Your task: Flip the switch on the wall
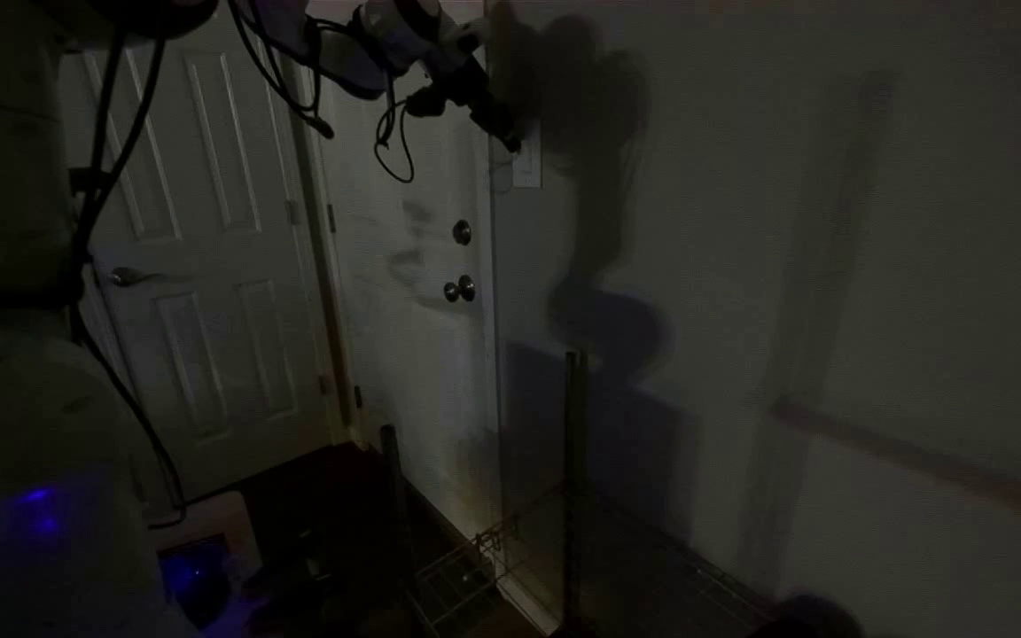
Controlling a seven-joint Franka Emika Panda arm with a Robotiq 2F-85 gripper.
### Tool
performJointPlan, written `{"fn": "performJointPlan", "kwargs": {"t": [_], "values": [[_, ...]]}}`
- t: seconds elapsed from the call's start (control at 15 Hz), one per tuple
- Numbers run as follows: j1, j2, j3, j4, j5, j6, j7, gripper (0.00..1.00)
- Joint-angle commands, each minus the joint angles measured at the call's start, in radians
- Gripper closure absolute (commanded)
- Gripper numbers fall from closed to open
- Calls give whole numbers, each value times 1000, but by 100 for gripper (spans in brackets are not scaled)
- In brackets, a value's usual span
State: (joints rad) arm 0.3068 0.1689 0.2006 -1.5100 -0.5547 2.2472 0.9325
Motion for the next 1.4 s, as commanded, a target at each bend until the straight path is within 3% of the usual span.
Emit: {"fn": "performJointPlan", "kwargs": {"t": [0.0, 0.67, 1.33], "values": [[30, 16, -30, 48, -64, -51, 74, 100], [53, 48, -43, 58, -207, -64, 201, 100], [45, 19, -25, 28, -132, -151, 143, 100]]}}
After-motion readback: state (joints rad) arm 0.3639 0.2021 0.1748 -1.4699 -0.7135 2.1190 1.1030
